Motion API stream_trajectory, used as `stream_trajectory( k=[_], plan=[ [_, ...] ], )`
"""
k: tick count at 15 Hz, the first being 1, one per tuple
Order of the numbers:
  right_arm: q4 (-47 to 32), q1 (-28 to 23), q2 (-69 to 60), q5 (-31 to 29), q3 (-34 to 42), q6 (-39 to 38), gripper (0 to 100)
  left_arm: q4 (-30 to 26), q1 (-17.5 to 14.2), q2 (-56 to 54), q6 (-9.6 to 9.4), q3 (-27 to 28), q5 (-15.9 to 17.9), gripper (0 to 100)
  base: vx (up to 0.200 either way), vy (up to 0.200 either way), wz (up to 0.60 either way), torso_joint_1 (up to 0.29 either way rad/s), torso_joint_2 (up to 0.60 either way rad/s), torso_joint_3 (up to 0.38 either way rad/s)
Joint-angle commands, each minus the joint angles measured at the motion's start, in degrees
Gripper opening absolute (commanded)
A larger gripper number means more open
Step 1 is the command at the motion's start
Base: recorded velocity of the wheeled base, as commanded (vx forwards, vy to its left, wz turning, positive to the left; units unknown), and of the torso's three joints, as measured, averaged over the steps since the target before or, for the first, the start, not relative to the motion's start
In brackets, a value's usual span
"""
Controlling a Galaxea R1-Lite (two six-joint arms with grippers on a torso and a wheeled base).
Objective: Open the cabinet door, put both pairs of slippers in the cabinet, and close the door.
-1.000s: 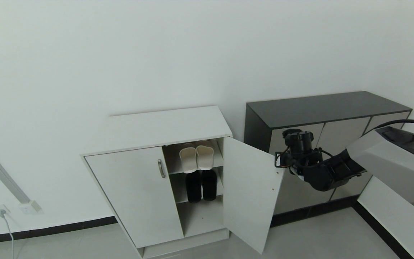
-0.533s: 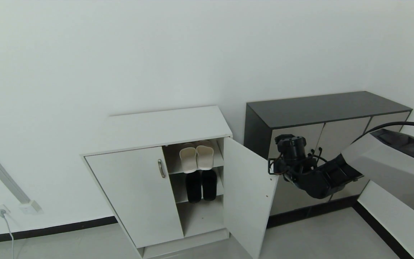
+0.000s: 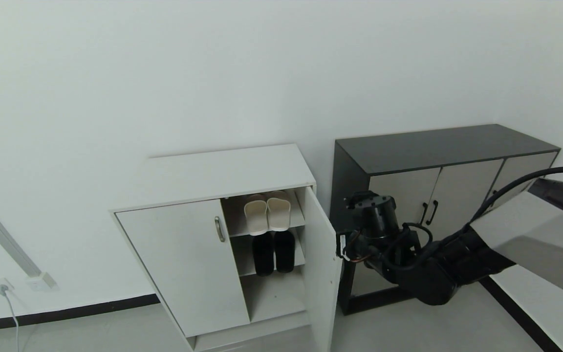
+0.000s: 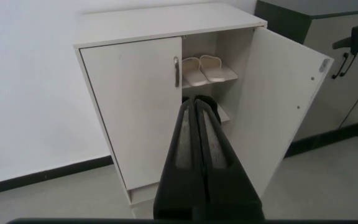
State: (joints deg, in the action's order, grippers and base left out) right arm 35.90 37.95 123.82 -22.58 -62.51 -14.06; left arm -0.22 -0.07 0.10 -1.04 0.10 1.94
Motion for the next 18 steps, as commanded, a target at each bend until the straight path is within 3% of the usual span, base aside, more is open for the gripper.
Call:
stream_trajectory(
  k=[1, 4, 12, 18],
  plan=[
    [1.98, 1.95, -2.79, 0.34, 3.1, 0.43, 0, -0.04, -0.01, -0.01, 0.07, -0.01, 0.0, 0, 0.0, 0.0, 0.0, 0.0, 0.0, 0.0],
    [7.52, 2.3, -2.79, 1.13, 6.53, 3.77, 0, -0.04, -0.01, -0.01, -0.02, -0.01, 0.0, 0, 0.0, 0.0, 0.0, 0.0, 0.0, 0.0],
    [7.87, 1.69, -2.79, 1.31, 7.49, 3.86, 0, -0.04, -0.01, -0.01, -0.11, -0.01, 0.0, 0, 0.0, 0.0, 0.0, 0.0, 0.0, 0.0],
    [7.96, 1.69, -2.97, 2.45, 8.46, 3.77, 0, -0.04, -0.01, -0.01, -0.11, -0.01, 0.0, 0, 0.0, 0.0, 0.6, 0.003, 0.0, 0.005]
  ],
)
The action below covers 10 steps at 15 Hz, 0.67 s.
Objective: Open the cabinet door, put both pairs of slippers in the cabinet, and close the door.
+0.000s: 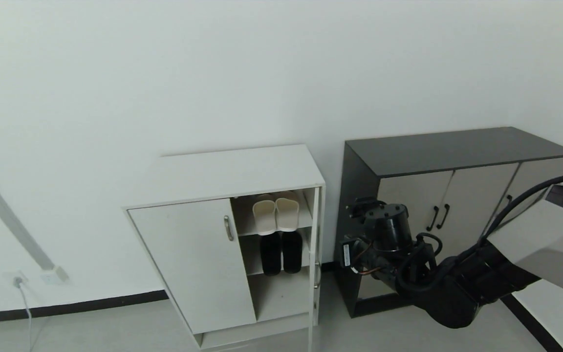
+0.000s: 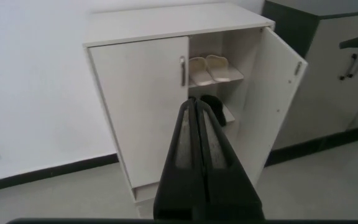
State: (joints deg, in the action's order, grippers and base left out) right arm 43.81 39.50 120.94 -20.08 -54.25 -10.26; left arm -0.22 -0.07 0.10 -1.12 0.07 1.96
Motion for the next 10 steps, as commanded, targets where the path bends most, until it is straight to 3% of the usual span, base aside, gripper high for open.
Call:
stream_trajectory(
  k=[1, 10],
  plan=[
    [0.04, 0.05, 0.08, -0.05, 0.2, -0.02, 0, -0.04, -0.01, -0.01, 0.07, 0.01, -0.03, 0, 0.0, 0.0, 0.6, -0.007, -0.01, 0.002],
    [1.89, -2.85, 1.23, -0.4, 0.02, 2.44, 0, -0.04, -0.01, -0.01, -0.02, 0.01, -0.03, 0, 0.0, 0.0, 0.0, 0.0, 0.0, 0.0]
  ],
)
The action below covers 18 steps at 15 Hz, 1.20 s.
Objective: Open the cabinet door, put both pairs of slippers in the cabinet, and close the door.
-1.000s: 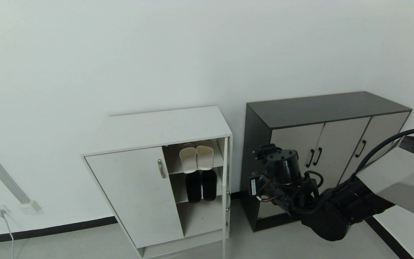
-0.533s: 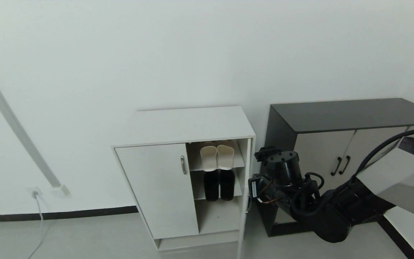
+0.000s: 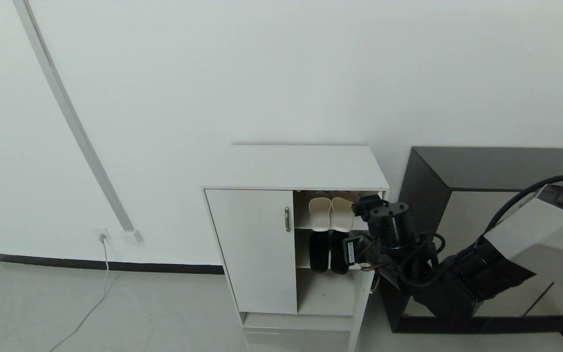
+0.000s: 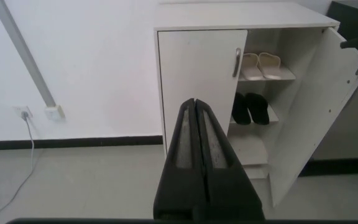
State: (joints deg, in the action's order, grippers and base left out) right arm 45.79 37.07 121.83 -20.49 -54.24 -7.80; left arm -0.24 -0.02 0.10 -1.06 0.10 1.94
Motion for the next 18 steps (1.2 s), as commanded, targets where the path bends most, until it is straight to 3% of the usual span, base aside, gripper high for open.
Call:
stream_trajectory(
  k=[1, 12, 18],
  plan=[
    [-0.17, -1.21, 0.42, 0.01, -0.08, 0.51, 0, -0.02, -0.06, -0.01, 0.01, -0.01, 0.0, 0, 0.0, 0.0, 0.0, 0.0, 0.0, 0.0],
    [-1.23, -7.1, 0.25, -3.41, -1.49, 3.85, 0, -0.02, -0.06, -0.01, -0.08, -0.01, 0.0, 0, 0.0, 0.0, 0.0, 0.0, 0.0, 0.0],
    [-6.85, -9.47, 0.42, -4.56, -1.49, 6.13, 0, -0.02, -0.06, -0.01, 0.01, -0.01, 0.0, 0, 0.0, 0.0, 0.0, 0.0, 0.0, 0.0]
  ],
)
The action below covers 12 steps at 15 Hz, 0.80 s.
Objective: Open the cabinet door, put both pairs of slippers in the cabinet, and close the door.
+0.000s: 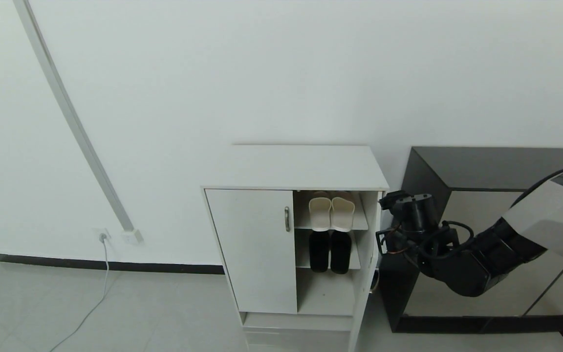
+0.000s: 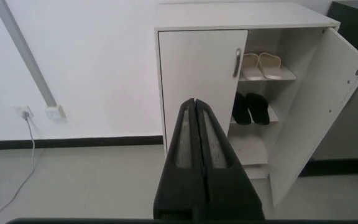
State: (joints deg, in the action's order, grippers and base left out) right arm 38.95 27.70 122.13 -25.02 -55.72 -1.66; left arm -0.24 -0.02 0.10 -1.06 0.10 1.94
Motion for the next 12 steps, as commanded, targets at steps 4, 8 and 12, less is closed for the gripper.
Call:
stream_trajectory(
  k=[4, 8, 12],
  plan=[
    [-0.98, -0.01, 0.83, 1.55, 0.0, -0.28, 0, -0.02, -0.06, -0.01, 0.01, -0.01, 0.0, 0, 0.0, 0.0, 0.0, 0.0, 0.0, 0.0],
    [-0.63, 1.57, 2.24, 9.02, -0.53, -5.29, 0, -0.02, -0.06, -0.01, 0.01, -0.01, 0.0, 0, 0.0, 0.0, 0.0, 0.0, 0.0, 0.0],
    [8.16, 2.1, 4.26, 12.45, -0.7, -8.1, 0, -0.02, -0.06, -0.01, 0.01, -0.01, 0.0, 0, 0.0, 0.0, 0.0, 0.0, 0.0, 0.0]
  ],
)
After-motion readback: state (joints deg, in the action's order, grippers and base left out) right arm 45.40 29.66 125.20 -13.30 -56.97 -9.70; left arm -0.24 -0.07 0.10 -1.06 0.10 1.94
